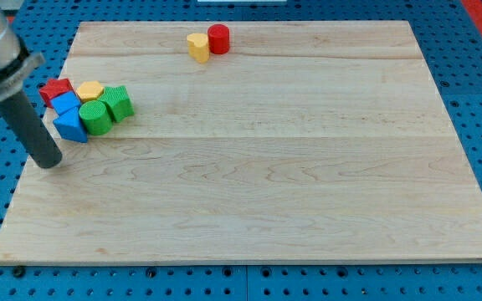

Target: Separate the green circle from the green star

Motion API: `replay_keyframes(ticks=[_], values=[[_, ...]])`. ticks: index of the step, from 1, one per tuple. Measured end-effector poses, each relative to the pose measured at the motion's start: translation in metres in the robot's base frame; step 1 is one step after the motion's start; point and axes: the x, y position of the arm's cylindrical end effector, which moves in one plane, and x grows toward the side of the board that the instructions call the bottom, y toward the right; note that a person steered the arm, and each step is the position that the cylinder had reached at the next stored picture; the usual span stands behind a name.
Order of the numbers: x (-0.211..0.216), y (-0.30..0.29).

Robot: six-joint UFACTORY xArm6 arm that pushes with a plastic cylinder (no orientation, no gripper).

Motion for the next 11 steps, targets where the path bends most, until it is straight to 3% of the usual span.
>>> replay_keyframes(ticks=[4, 7, 11], values=[[-0.067, 0.057], [-0.056, 0.215], [-0.077, 0.226]])
